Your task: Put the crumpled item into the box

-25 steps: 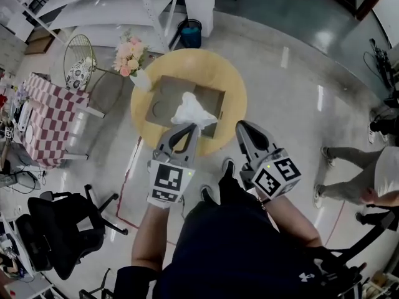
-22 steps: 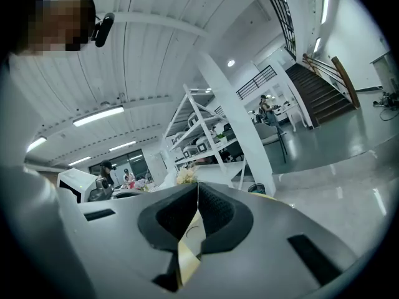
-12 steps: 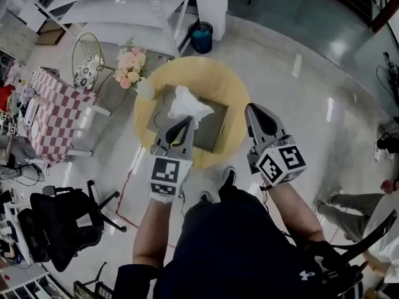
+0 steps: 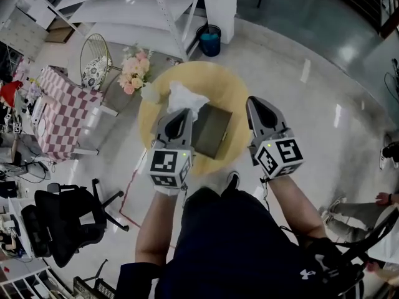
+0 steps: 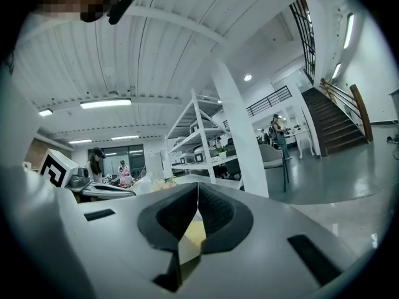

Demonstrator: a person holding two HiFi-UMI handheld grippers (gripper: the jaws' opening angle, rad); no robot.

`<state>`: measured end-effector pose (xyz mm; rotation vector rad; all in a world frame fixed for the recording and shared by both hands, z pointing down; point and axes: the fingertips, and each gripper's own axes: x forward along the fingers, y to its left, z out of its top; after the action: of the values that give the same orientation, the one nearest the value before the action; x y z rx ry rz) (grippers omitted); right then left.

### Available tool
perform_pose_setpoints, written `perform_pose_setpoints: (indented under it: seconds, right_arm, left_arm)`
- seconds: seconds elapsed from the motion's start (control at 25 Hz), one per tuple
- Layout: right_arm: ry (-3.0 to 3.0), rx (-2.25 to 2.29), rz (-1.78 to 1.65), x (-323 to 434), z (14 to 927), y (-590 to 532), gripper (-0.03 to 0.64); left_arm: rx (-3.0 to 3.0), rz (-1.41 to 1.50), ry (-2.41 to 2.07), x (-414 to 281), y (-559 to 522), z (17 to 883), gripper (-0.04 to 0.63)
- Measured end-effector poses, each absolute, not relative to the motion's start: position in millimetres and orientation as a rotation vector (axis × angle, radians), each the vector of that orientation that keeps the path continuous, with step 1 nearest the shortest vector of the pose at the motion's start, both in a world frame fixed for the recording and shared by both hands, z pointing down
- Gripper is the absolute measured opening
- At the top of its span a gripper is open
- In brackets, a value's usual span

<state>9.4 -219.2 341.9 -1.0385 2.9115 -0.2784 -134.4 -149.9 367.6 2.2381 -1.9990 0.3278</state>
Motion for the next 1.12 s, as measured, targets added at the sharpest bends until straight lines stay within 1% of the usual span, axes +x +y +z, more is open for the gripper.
perform_pose_setpoints:
  seconds: [0.24, 0.4, 0.76, 1.12]
  right_arm:
    - [2.923, -1.076, -0.309, 1, 357, -230, 0.014]
    - [2.919, -1.134, -0.351, -2, 370, -237, 0.014]
    - [2.906, -1.281, -0.46, 1, 405, -238, 0.014]
    - [2.877, -1.39, -0.545, 9, 434, -239, 0.014]
  left_arm:
    - [2.181, 0.329, -1.926, -146, -169, 403, 0.017]
    - [2.183, 0.379, -1.826, -147, -181, 434, 0.017]
    - [2.091, 0.38, -1.607, -136, -200, 515, 0.017]
    - [1.999, 0.446, -1.447, -124, -206, 584, 0.017]
